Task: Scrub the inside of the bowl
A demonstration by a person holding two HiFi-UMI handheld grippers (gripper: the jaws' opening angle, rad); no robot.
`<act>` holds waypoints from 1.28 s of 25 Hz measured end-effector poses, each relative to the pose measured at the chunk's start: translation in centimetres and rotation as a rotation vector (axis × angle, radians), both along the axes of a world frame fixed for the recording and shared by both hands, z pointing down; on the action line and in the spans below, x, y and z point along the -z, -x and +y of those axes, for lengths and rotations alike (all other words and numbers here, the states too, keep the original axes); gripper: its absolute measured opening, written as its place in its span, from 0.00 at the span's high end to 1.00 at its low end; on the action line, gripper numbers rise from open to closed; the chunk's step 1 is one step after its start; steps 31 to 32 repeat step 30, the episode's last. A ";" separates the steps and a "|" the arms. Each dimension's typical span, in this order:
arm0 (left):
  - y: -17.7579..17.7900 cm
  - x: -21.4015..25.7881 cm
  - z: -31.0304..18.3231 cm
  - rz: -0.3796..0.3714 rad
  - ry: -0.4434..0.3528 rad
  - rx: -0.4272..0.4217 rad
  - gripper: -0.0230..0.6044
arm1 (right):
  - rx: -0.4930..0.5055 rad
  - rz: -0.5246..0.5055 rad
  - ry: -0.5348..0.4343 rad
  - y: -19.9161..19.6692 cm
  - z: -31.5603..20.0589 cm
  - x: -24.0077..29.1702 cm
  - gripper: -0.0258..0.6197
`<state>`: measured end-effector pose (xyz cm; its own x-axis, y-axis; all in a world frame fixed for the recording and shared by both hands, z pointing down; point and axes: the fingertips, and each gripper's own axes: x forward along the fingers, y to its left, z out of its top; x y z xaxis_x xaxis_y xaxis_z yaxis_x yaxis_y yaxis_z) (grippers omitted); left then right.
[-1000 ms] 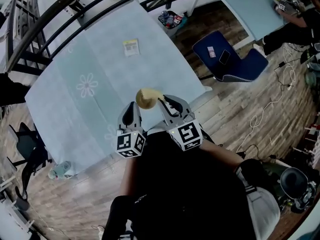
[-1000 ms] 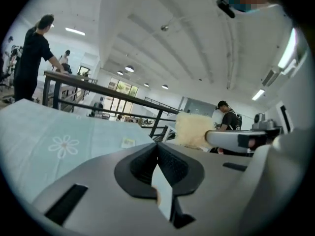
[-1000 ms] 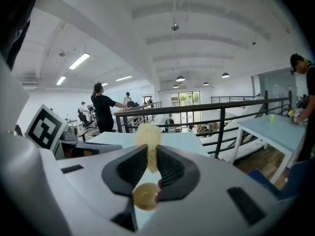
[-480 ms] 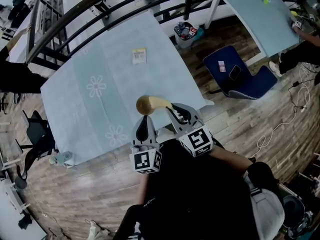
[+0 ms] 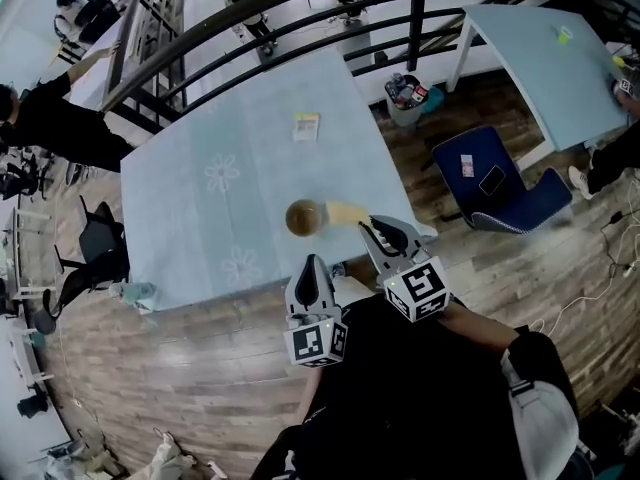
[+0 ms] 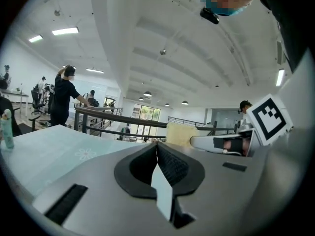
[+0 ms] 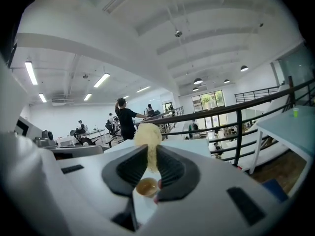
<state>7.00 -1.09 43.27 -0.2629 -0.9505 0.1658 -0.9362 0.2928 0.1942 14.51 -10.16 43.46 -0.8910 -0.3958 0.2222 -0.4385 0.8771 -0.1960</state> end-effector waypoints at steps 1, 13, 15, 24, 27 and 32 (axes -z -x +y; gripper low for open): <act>-0.1 0.0 0.4 0.001 -0.001 0.018 0.94 | 0.022 -0.007 -0.001 0.0 0.5 0.2 0.87; -1.1 -0.2 3.5 0.001 -0.012 0.118 0.94 | 0.171 0.020 -0.040 0.6 3.3 0.1 0.87; -1.2 -0.5 3.5 0.006 -0.003 0.122 0.94 | 0.171 0.033 -0.038 0.4 3.1 -0.2 0.87; -1.2 -0.7 3.2 0.003 0.004 0.149 0.94 | 0.198 0.052 -0.009 1.0 3.0 -1.4 0.87; -1.0 -1.0 3.1 0.003 0.018 0.153 0.94 | 0.220 0.053 -0.003 1.4 3.1 -1.6 0.87; -0.9 -1.1 2.8 0.002 0.026 0.160 0.94 | 0.235 0.063 0.006 1.9 2.9 -1.9 0.87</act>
